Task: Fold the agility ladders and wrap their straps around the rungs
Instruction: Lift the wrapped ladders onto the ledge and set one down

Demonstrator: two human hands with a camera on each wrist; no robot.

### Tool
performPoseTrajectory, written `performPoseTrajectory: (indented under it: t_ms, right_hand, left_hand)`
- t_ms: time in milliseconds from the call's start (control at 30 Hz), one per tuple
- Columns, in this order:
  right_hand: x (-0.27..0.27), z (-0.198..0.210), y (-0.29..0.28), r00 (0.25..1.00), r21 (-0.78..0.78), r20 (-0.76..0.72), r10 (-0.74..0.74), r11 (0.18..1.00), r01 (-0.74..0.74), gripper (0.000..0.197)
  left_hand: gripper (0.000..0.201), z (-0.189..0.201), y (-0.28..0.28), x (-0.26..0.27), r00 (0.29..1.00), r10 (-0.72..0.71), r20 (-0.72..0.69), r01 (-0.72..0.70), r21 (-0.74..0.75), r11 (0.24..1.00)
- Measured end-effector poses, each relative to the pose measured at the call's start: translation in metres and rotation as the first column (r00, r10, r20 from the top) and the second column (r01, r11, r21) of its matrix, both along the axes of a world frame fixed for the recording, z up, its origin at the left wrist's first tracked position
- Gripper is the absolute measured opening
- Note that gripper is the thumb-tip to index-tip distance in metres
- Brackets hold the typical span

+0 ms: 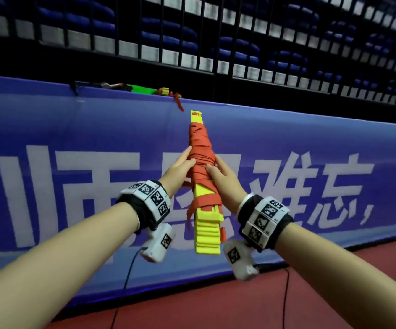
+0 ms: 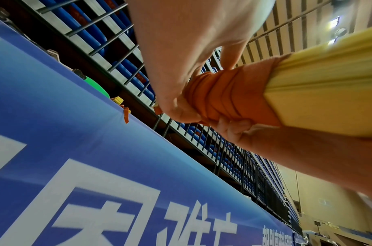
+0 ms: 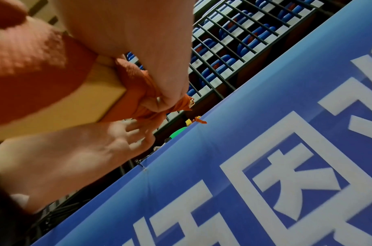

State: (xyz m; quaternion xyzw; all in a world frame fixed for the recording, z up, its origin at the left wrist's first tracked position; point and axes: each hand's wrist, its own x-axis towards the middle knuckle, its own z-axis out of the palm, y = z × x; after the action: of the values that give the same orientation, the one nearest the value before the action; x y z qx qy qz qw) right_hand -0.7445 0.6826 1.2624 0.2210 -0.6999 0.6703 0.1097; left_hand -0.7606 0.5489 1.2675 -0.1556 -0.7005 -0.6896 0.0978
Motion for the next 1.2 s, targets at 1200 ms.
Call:
performPoseTrajectory:
  t_ms: [1200]
  right_hand:
    - [-0.596,0.192,0.043,0.972,-0.064,-0.129,0.195,0.977,-0.204,0.041]
  left_hand:
    - [0.040,0.184,0.036,-0.603,0.894,0.251,-0.371,-0.316,-0.127,0.940]
